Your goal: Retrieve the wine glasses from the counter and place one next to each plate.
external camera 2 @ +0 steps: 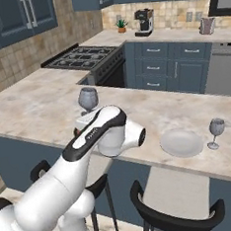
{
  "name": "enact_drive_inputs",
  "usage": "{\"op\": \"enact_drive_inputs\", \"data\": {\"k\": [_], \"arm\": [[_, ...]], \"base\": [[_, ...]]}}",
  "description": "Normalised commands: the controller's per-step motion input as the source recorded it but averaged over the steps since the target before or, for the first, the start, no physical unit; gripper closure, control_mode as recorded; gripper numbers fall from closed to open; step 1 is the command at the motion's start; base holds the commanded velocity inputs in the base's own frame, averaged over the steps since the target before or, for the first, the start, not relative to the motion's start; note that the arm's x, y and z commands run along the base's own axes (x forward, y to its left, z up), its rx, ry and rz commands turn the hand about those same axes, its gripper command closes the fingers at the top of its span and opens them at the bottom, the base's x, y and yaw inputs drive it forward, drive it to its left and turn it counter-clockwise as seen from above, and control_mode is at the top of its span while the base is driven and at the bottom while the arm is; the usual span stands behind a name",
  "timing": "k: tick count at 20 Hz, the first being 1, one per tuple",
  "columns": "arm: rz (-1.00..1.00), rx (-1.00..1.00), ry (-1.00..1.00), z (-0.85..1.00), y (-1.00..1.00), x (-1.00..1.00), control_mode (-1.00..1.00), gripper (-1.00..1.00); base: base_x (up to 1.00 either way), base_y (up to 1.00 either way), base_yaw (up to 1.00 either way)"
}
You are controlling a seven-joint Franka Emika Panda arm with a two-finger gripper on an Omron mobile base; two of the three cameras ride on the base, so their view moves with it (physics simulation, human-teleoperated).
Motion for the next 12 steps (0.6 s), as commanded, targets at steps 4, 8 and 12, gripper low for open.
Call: {"op": "enact_drive_inputs", "data": {"k": [4, 8, 12], "arm": [[0.09, 0.0, -0.19, -0.25, -0.05, 0.62, -1.0, 1.0], [0.14, 0.0, -0.02, -0.29, -0.12, 0.56, -1.0, 1.0], [0.14, -0.01, 0.01, -0.2, -0.16, 0.56, -1.0, 1.0]], "base": [[0.0, 0.0, 0.0], [0.0, 0.0, 0.0], [0.0, 0.0, 0.0]]}}
